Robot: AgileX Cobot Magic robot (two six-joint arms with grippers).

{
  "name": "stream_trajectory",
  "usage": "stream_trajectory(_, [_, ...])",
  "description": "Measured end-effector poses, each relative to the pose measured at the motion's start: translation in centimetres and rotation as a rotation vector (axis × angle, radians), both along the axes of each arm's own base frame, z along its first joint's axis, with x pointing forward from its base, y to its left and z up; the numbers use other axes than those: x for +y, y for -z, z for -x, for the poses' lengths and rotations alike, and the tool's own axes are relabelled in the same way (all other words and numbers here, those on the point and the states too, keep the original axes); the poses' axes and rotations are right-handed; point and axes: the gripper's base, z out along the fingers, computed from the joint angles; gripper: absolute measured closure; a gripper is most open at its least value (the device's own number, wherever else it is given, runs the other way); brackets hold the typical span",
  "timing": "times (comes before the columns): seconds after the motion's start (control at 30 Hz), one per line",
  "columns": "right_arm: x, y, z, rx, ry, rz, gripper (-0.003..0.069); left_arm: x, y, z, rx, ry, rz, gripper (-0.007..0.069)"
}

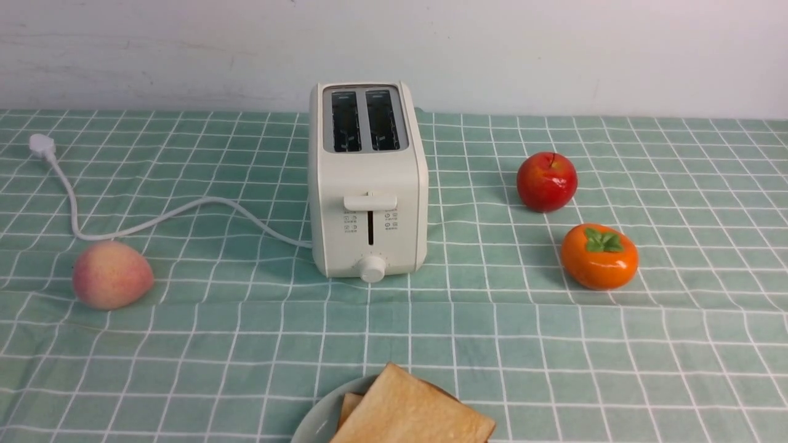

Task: Take toasted bread from bread machine on blue coffee table place on plate.

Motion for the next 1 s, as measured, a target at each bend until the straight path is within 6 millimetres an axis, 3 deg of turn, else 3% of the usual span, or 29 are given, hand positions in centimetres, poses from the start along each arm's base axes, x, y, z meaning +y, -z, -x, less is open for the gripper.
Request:
stream_trajectory(0.5, [0.0,0.3,0.0,0.01,0.0,0.003,0.0657,-0.2,1.1,-0.4,0.039,0.005,0.001,0.0638])
stream_trajectory(0.67, [0.0,0.3,0.0,0.01,0.0,0.003,0.0655,0.5,4.3,-1.3,-0.131,-0.099,-0.01,0.0638])
stream_trajectory(0.77, [0.0,0.3,0.0,0.01,0.0,0.003,0.0652,0.8,7.3,-2.2,-0.226,-0.168,-0.009,0.0638])
stream_trajectory(0.8, [0.0,0.3,0.0,0.01,0.0,0.003,0.0652,0.8,7.1,-2.1,-0.242,-0.17,-0.007,0.0638])
stream_trajectory(0.9, [0.0,0.3,0.0,0.01,0.0,0.003,0.065,1.0,11.6,-2.9,-0.258,-0.204,-0.036,0.0636])
stream_trajectory(1.0, [0.0,0.3,0.0,0.01,0.0,0.003,0.0648,1.0,15.9,-3.6,-0.142,-0.201,-0.078,0.0636])
